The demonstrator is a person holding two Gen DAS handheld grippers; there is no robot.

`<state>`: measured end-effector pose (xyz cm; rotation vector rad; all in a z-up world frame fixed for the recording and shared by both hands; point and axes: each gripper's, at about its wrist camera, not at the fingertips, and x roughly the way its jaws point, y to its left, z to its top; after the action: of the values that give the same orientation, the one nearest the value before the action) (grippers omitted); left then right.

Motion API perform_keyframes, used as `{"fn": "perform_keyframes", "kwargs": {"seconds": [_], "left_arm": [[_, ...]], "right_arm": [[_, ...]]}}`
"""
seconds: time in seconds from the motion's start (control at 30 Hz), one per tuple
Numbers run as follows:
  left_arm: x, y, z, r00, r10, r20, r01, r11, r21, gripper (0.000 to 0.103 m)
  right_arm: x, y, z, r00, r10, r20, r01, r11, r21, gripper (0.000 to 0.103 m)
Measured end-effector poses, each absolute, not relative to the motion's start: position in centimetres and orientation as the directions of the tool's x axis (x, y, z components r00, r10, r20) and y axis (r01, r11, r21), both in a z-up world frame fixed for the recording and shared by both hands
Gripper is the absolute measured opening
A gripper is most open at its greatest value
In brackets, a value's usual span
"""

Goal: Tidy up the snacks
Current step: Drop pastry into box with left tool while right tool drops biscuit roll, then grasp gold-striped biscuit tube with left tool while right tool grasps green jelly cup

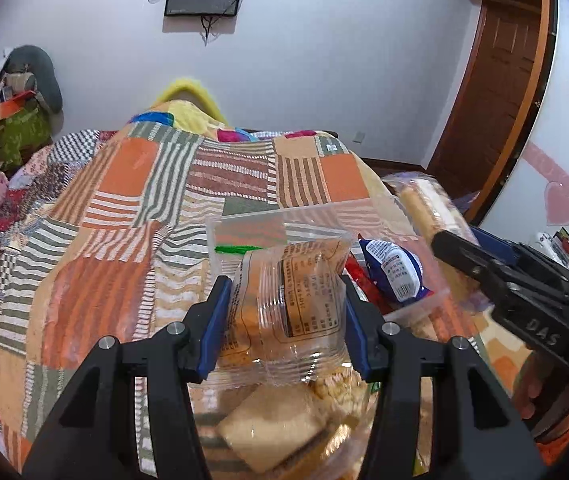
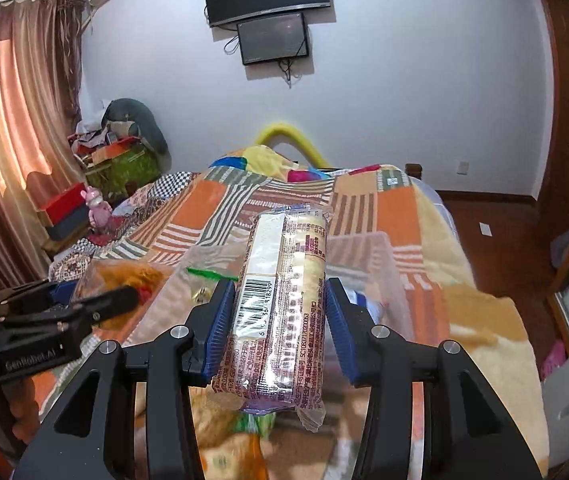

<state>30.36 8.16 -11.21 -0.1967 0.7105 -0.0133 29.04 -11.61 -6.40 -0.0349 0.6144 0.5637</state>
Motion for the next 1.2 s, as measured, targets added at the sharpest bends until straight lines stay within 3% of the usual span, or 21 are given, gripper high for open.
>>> {"fn": "perform_keyframes", "kwargs": {"seconds": [0.5,0.87,0.97,1.1,1.2], "left_arm": [[34.6,8.4,-15.1,0.685,-0.071,-0.725,-0.081,0.982,-0.172,0.053],[32.2,7.9,-12.3,0.720,-0.095,-0.688,-0.038,0.984,-0.176,0.058],[30.6,8.0,-11.1,0.731,-0.103,-0.675,-0.031,0.983,-0.183,0.058],[28.0,8.2,-10.3,0.731,-0.125,-0.670,-0.015,0.980,-0.200,0.062],[25.7,8.2,-10.5,0.727,-0.132,-0.673,-0.012,0.979,-0.205,0.064]], "right_arm": [[31.8,-9.0,-10.4,0.587,0.465,-0.663,-0.533,0.838,0.117,0.043],[29.7,-10.7,-8.5,0.593,0.477,-0.649,-0.552,0.827,0.103,0.045],[28.1,-11.3,-7.6,0.610,0.474,-0.635,-0.557,0.827,0.083,0.050],[26.1,-12.0,-6.6,0.638,0.471,-0.609,-0.551,0.832,0.066,0.066],[24.4,-12.6,-6.2,0.645,0.480,-0.594,-0.552,0.831,0.073,0.073]]}}
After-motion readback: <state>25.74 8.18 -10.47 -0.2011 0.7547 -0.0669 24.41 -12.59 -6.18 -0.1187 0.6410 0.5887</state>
